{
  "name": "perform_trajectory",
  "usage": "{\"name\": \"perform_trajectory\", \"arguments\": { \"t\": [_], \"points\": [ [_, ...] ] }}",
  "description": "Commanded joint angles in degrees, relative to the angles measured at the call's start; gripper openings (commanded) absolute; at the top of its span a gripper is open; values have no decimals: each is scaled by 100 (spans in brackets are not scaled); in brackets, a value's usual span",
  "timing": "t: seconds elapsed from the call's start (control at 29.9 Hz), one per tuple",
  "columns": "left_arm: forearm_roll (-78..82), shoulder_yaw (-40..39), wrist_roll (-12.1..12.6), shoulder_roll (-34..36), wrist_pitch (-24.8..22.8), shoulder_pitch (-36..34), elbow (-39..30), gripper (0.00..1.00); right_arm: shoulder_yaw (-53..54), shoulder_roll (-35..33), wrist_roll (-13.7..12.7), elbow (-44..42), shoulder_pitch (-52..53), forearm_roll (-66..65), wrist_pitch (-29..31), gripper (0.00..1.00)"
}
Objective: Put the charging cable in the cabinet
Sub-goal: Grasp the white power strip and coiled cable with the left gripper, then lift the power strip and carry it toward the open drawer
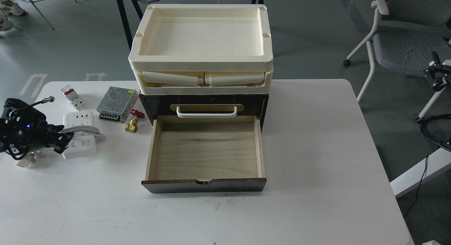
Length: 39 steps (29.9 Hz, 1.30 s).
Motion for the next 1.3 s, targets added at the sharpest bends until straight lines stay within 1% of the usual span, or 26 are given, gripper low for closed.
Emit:
{"name": "perform_trajectory", "arguments": {
  "t": [0.0, 0.1, 0.33, 0.7, 0.77, 0.84, 0.94, 1.04, 1.27],
  "points": [
    [-1, 63, -2, -8, -1, -8, 0, 12, -1, -5, 4, 0, -10, 0, 0, 100],
    [-1, 63, -2, -8, 25, 1, 0, 6, -1, -5, -5, 0, -37, 0, 0, 100],
    [-1, 63, -2, 1, 148, 1, -52, 0, -1, 3, 4, -26, -54, 0, 0, 100],
    [-1, 54, -2, 45, 807, -17, -70, 0, 8, 12, 4, -88, -72, 0, 0, 100],
    [-1, 63, -2, 106, 1043, -34, -227, 0, 17, 12, -5, -88, -72, 0, 0, 100],
    [-1, 63, -2, 359, 1150, -34, -543, 0, 34, 21, 4, -88, -72, 0, 0, 100],
    [-1, 63, -2, 869, 1150, -34, -1131, 0, 43, 30, -5, -88, -72, 0, 0, 100],
    [-1, 45, -2, 1221, 1159, -26, -1607, 0, 43, 47, 4, -88, -72, 0, 0, 100],
    [-371, 45, -2, 1863, 1255, 10, -1853, 0, 43, 56, 4, -88, -72, 0, 0, 100]
  ]
}}
